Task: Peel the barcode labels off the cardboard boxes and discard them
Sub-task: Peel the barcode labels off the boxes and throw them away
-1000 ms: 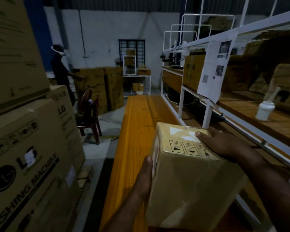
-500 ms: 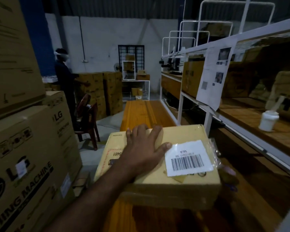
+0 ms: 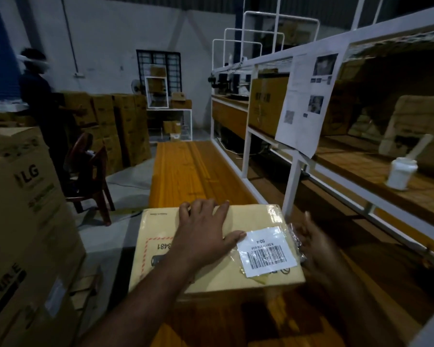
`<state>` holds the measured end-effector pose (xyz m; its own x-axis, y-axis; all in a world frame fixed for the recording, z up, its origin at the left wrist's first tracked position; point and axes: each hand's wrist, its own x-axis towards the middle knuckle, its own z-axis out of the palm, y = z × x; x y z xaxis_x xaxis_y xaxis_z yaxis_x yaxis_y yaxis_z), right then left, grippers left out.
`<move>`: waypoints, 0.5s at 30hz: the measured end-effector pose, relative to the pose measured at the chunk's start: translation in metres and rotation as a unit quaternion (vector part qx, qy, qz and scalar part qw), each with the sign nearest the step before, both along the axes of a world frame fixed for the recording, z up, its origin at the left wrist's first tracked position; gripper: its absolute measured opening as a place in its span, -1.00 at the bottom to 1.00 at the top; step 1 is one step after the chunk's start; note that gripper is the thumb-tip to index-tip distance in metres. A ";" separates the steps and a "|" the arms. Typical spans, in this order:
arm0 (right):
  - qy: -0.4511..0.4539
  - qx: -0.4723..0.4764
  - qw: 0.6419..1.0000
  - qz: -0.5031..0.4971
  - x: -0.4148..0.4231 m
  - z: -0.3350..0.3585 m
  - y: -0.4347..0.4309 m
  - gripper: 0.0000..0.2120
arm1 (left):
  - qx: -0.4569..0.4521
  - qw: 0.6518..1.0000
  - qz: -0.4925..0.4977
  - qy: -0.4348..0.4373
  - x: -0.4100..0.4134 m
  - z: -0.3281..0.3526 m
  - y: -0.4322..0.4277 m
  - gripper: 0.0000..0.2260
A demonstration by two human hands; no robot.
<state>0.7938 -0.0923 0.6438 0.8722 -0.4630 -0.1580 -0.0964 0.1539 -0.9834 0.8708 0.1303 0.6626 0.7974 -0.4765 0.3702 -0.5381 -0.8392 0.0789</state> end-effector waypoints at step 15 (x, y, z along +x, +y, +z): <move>0.016 -0.323 0.946 -0.005 -0.015 0.009 0.011 -0.57 | 0.008 0.996 0.026 0.081 0.003 0.017 -0.019 -0.16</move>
<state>0.7789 -0.0812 0.6528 0.8671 -0.4795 0.1349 -0.1292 -0.4780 -0.8688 0.8736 0.1115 0.6797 0.8700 -0.4373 0.2276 -0.4748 -0.8675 0.1483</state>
